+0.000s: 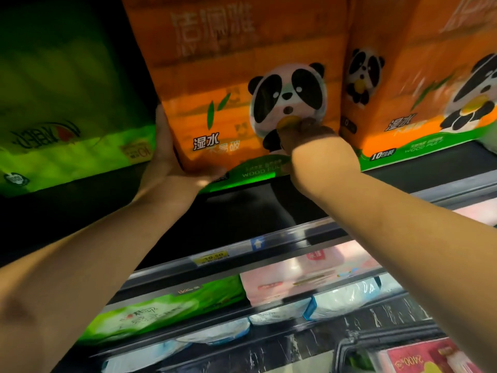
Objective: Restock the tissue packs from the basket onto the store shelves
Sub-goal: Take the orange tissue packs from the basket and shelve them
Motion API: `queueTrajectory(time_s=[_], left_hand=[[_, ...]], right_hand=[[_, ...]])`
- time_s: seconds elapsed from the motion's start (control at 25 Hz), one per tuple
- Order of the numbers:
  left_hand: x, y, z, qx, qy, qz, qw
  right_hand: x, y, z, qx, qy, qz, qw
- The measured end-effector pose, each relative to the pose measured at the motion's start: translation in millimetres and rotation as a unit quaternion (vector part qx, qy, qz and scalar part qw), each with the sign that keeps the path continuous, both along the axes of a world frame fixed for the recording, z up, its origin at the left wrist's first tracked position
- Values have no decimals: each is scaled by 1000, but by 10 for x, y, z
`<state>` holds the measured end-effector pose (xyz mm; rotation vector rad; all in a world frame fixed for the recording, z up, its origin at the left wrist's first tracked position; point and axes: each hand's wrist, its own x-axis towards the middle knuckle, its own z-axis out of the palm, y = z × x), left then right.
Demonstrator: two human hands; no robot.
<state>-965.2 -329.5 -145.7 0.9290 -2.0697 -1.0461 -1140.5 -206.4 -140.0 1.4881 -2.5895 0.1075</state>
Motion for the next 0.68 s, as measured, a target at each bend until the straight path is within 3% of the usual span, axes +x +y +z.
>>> queueTrajectory(time_s=[0.12, 0.28, 0.52, 0.6, 0.68], left_hand=[[21, -55, 17, -28, -118, 27, 992], [-86, -180, 14, -95, -179, 75, 976], [-131, -308, -55, -87, -152, 31, 984], [-107, -306, -42, -83, -105, 25, 991], [-54, -213, -23, -137, -59, 54, 987]], right_hand=[[-26, -96, -43, -2, 12, 1, 1000], [-138, -179, -110, 0, -36, 17, 999], [-187, -256, -153, 16, -76, 20, 997], [-161, -274, -163, 10, -78, 12, 997], [-141, -274, -168, 4, -63, -5, 998]])
